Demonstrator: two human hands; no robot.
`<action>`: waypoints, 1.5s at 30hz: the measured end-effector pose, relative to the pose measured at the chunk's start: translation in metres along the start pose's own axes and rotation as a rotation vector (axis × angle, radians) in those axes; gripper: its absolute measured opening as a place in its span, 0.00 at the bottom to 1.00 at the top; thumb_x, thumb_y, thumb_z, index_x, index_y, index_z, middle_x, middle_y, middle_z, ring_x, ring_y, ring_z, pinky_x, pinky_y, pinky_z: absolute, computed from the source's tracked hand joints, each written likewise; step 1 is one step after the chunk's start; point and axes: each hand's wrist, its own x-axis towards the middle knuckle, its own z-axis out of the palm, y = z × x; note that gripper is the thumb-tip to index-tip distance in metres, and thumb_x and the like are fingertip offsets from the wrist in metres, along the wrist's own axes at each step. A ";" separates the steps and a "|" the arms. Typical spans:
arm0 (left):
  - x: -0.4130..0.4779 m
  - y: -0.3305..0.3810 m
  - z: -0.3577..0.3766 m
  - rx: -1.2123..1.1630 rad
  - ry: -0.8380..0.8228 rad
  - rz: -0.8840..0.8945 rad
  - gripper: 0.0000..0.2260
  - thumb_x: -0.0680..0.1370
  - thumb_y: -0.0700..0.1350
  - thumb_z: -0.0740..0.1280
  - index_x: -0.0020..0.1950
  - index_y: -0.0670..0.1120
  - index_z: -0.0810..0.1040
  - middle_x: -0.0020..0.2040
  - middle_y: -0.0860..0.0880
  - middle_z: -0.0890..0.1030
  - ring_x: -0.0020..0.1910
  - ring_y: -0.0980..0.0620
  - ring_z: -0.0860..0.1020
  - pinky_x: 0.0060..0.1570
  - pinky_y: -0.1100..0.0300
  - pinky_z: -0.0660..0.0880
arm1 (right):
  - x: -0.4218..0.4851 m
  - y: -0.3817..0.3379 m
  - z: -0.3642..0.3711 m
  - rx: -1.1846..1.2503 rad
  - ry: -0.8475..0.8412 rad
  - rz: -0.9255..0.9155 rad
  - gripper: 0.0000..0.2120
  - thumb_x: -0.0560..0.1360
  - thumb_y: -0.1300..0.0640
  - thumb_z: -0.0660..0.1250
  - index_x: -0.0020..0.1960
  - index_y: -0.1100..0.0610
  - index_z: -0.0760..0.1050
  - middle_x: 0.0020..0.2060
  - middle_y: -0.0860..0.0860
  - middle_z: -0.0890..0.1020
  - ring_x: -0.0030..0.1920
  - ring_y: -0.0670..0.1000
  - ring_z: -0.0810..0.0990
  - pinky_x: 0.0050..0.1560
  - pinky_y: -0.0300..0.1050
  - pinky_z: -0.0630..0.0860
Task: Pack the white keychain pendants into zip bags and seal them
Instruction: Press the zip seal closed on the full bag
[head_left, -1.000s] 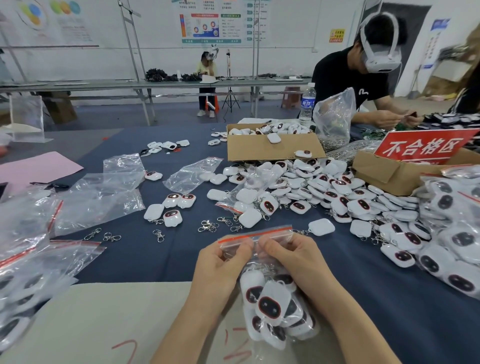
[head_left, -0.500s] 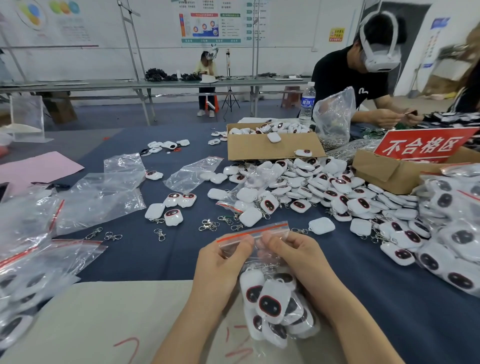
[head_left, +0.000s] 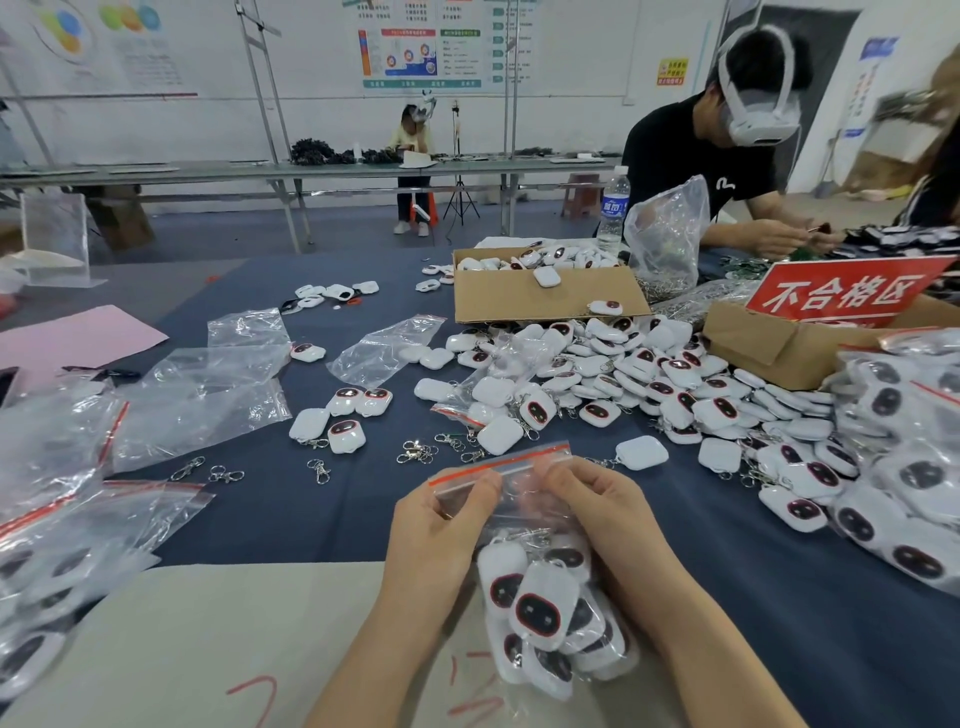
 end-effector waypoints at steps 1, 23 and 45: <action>0.000 -0.001 0.000 -0.012 0.011 -0.008 0.05 0.79 0.46 0.72 0.51 0.48 0.86 0.47 0.44 0.88 0.48 0.43 0.86 0.48 0.50 0.83 | 0.000 0.000 -0.001 0.028 0.002 0.004 0.14 0.70 0.46 0.74 0.48 0.56 0.86 0.48 0.59 0.87 0.49 0.60 0.87 0.53 0.52 0.82; 0.002 -0.005 0.000 0.012 0.041 -0.013 0.07 0.78 0.48 0.73 0.52 0.48 0.86 0.48 0.44 0.87 0.49 0.42 0.86 0.56 0.39 0.80 | 0.005 0.010 -0.005 0.090 0.062 -0.045 0.20 0.66 0.41 0.75 0.49 0.55 0.86 0.48 0.59 0.87 0.48 0.57 0.87 0.45 0.41 0.82; -0.003 0.007 0.000 0.108 -0.105 0.037 0.04 0.79 0.46 0.72 0.52 0.50 0.86 0.47 0.46 0.88 0.48 0.46 0.86 0.47 0.58 0.82 | 0.001 0.008 -0.001 -0.157 0.025 -0.152 0.11 0.71 0.44 0.73 0.45 0.51 0.86 0.41 0.55 0.88 0.41 0.55 0.87 0.39 0.41 0.82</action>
